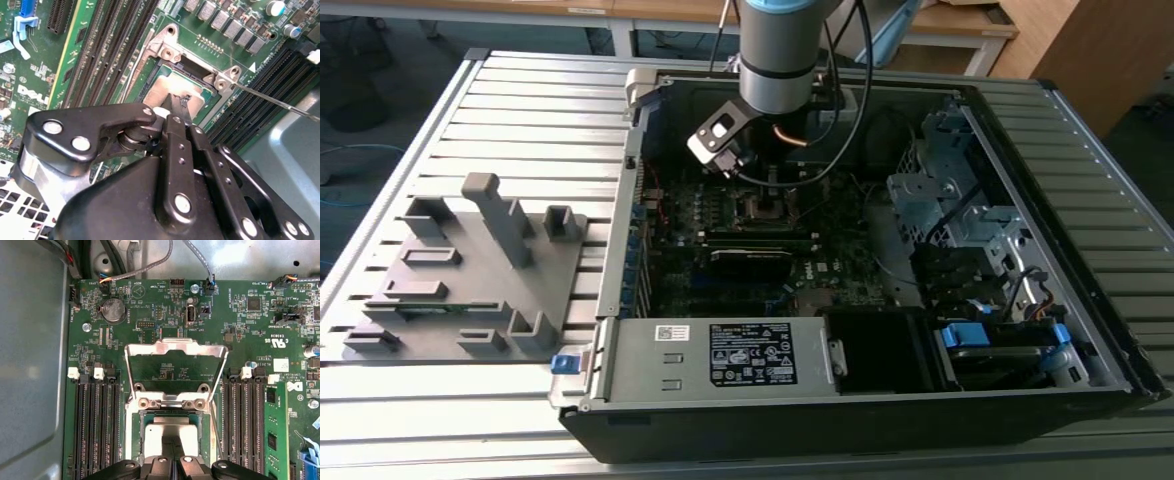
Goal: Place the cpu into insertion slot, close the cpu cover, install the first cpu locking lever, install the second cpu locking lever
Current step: 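Place the cpu into insertion slot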
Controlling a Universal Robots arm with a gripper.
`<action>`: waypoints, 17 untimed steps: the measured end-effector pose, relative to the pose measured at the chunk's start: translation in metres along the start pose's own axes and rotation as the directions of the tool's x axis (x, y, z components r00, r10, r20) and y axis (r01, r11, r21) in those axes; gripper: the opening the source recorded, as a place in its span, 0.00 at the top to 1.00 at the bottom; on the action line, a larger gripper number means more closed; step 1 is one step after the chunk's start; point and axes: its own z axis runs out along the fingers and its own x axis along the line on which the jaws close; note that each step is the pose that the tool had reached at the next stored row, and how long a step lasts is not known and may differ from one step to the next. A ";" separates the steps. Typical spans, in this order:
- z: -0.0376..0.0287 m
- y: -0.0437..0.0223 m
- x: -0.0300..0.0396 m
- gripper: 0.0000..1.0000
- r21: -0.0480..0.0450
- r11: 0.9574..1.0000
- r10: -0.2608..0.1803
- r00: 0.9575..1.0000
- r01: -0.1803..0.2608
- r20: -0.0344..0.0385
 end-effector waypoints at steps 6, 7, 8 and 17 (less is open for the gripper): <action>0.0011 0.0000 0.0000 0.90 0.000 1.000 0.000 1.000 0.000 0.000; 0.0013 0.0000 0.0000 0.90 0.000 1.000 0.000 1.000 0.000 0.000; 0.0015 0.0000 0.0000 0.90 0.000 1.000 0.000 1.000 0.000 0.000; -0.0041 0.0003 0.0002 0.90 -0.001 1.000 0.000 1.000 0.000 -0.001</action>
